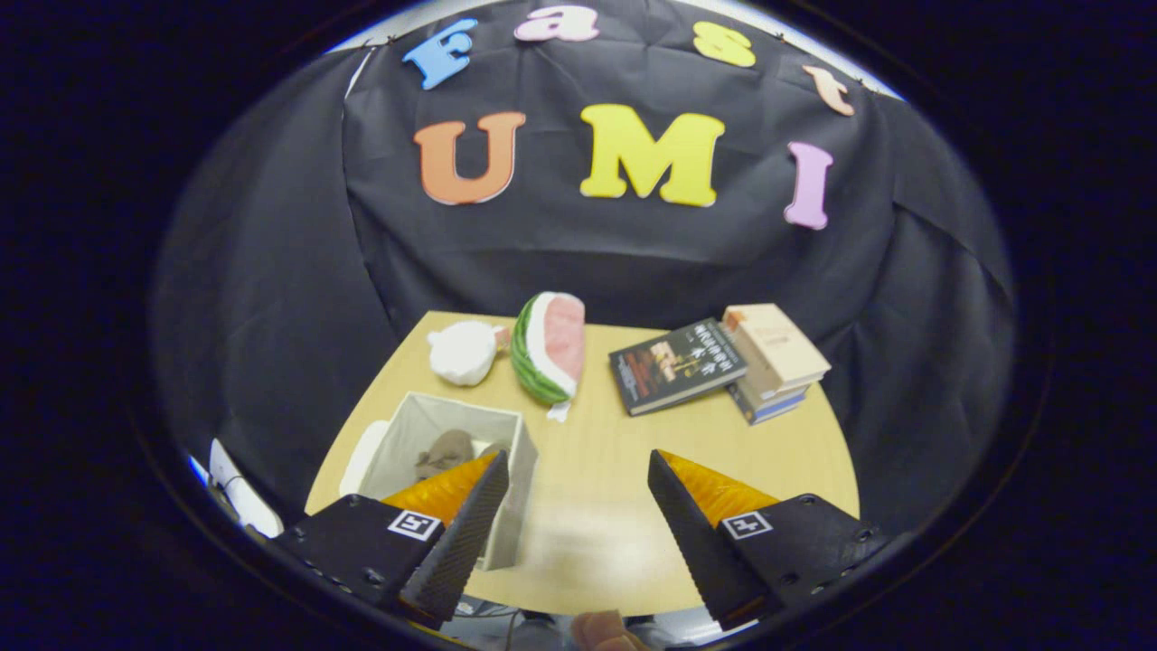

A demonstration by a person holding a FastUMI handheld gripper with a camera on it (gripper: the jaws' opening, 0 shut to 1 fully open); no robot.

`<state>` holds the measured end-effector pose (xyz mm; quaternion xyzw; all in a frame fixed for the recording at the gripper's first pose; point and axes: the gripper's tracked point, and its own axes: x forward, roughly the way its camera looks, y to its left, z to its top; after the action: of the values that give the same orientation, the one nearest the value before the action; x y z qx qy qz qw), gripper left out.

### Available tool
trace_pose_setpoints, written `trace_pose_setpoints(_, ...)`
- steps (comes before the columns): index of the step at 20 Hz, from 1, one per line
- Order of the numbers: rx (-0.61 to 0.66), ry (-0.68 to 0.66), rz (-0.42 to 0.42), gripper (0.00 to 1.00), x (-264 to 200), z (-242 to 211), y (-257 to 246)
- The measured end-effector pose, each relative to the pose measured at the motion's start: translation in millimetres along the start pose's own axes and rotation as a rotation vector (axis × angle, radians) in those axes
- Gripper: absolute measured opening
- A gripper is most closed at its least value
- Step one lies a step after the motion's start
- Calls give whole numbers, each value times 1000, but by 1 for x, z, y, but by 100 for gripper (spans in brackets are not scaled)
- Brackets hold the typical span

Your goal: Open the storage box then place both shoes into the box .Put the left shoe in first, then the right shoe, with the right side of both shoes facing outward in a uniform manner.

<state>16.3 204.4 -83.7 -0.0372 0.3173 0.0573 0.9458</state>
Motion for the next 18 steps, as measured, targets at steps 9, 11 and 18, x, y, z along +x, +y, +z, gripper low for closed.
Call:
trace_pose_setpoints(9,-7,-475,-84,96,-81,81,-83)
trace_pose_setpoints(11,23,-536,-70,95,-95,83,-84)
trace_pose_setpoints(18,76,-596,-59,95,-122,88,-83)
